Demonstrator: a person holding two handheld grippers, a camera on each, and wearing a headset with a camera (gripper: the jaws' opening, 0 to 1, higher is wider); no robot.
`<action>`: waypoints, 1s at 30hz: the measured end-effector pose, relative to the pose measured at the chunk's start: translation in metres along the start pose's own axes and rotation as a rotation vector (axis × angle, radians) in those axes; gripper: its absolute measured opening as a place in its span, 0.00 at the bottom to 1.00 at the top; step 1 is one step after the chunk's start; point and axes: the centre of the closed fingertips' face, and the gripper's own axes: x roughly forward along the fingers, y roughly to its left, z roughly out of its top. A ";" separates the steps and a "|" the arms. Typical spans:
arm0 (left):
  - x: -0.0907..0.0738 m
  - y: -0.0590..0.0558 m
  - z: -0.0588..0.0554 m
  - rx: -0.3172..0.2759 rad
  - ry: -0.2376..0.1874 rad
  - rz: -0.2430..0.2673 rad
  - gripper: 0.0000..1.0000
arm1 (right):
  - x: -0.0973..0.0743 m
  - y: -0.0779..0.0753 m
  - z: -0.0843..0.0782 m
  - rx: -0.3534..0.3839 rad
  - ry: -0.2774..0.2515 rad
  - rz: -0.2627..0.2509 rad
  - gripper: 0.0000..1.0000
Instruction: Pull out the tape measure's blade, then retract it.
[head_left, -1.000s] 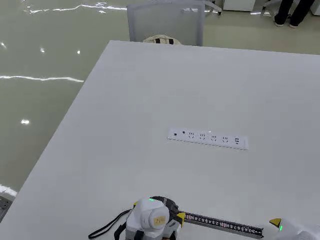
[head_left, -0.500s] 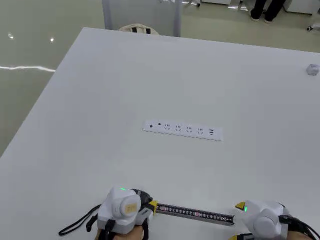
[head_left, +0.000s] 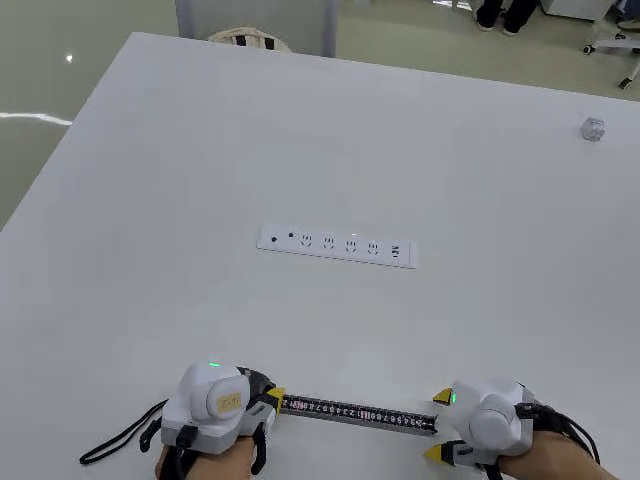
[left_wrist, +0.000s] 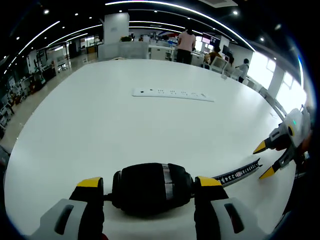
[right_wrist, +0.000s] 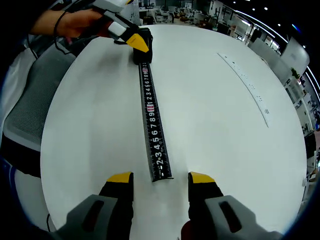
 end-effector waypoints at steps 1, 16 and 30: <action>0.000 0.000 0.000 0.001 0.001 -0.001 0.71 | 0.000 0.000 0.000 -0.004 0.001 0.003 0.43; 0.002 -0.004 0.000 0.003 0.003 -0.007 0.67 | 0.003 0.001 0.001 -0.058 0.002 0.033 0.29; 0.004 -0.005 0.000 0.008 -0.002 -0.009 0.65 | 0.004 0.001 0.001 -0.060 0.014 0.067 0.18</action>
